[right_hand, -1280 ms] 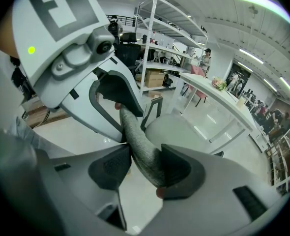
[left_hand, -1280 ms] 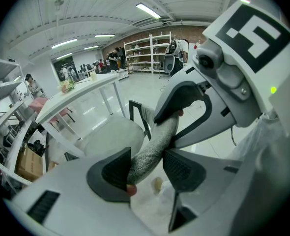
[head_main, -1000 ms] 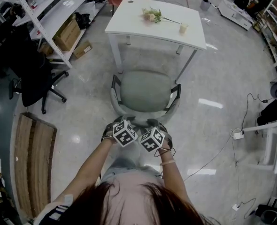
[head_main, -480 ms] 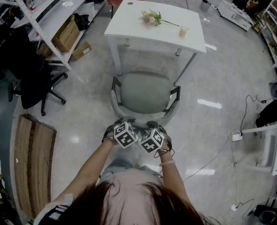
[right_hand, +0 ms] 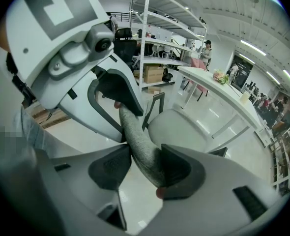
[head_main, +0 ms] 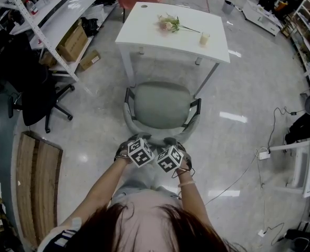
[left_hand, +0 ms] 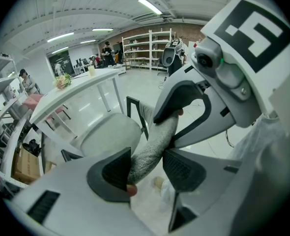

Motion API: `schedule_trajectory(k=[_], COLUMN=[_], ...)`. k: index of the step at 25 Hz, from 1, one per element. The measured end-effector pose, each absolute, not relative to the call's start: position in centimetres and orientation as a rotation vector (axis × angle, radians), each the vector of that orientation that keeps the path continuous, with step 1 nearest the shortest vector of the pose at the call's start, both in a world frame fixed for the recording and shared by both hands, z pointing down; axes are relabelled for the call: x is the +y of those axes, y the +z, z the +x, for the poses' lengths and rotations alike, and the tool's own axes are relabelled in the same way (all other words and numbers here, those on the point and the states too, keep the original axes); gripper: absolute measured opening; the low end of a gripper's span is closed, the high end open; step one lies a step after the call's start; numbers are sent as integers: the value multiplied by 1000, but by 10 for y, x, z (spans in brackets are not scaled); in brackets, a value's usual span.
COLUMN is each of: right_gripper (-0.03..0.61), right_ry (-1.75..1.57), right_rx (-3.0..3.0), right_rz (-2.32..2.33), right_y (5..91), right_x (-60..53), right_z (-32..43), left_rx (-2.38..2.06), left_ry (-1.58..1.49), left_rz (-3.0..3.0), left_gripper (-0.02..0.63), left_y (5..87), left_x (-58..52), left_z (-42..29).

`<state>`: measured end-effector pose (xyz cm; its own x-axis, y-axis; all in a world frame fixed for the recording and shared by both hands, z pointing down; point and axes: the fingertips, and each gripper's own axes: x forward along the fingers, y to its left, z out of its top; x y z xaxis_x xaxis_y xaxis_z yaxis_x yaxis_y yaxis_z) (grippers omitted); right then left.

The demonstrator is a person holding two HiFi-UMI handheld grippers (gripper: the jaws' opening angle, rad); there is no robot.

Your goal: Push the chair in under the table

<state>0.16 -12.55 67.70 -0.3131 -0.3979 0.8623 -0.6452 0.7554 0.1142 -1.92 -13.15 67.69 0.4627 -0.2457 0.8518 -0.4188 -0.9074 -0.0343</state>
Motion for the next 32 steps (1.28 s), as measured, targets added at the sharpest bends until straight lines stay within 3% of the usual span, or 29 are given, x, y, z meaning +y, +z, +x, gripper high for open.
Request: schedule_trajectory(k=[32], right_gripper=[199], right_ry=[328], right_rx=[-1932], right_rz=[822], right_y=[677], right_x=[-191], right_z=[2], left_rx=[-540], left_ry=[1424], left_rz=[2565], left_gripper=[204], left_y=[677], left_x=[-198], left_z=[-18])
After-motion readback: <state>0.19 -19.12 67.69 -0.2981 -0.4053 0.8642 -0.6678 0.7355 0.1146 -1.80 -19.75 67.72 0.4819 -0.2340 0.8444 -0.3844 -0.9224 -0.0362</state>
